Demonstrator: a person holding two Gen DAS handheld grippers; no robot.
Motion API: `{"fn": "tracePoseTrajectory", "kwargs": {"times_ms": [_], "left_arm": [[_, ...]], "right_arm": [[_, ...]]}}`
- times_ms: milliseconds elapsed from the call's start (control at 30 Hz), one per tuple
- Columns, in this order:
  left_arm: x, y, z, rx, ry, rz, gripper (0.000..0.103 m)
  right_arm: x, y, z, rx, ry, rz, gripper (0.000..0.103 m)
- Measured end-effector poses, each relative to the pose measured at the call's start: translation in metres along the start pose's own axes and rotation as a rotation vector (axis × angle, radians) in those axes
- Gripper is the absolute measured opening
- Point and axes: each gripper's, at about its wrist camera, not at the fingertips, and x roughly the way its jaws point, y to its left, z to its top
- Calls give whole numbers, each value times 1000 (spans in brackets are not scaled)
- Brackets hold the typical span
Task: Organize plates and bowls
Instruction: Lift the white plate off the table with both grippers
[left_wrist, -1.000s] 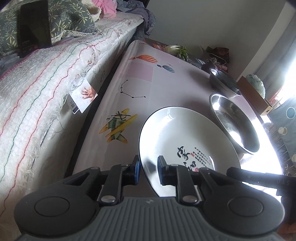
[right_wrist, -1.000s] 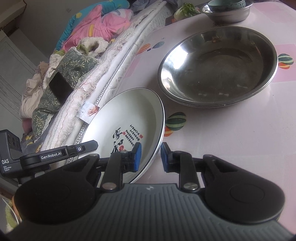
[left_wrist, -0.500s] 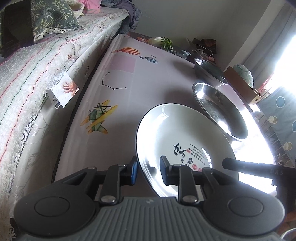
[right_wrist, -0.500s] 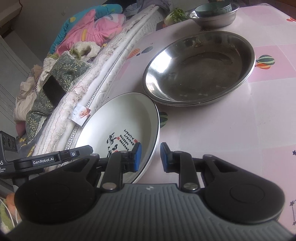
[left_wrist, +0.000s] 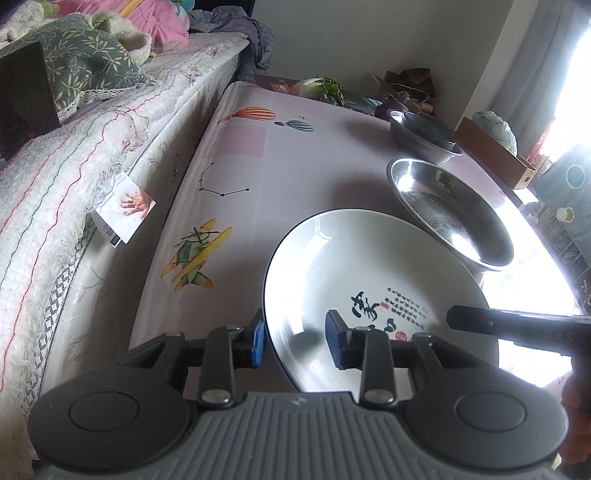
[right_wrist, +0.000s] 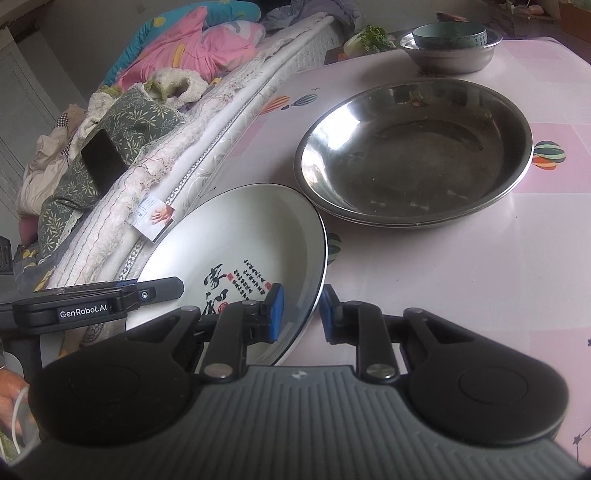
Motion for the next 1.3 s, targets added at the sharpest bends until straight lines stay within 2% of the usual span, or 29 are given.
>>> {"fn": "tracePoseTrajectory", "kwargs": {"times_ms": [100,367,467,667,767,1300], "left_arm": [[1,0,2,11,10,-8,37],[7,-12,3,76,9,31,49],[7,-15,2,78,8,49,49],[4,-16,-1,88,18,34,49],[5,-15,0,85,20,23,53],[9,-22,0,114,-3,54,58]], "right_arm": [[1,2,0,-17,-3,-9,20],[1,5,-3,-46,-23,-29,20],[2,7,-3,-51,-28,-31,22],[1,3,-2,-46,-33,-25,22],[2,4,-2,-59,-34,-29,22],[1,10,-8,-118,-53,-49,25]]}}
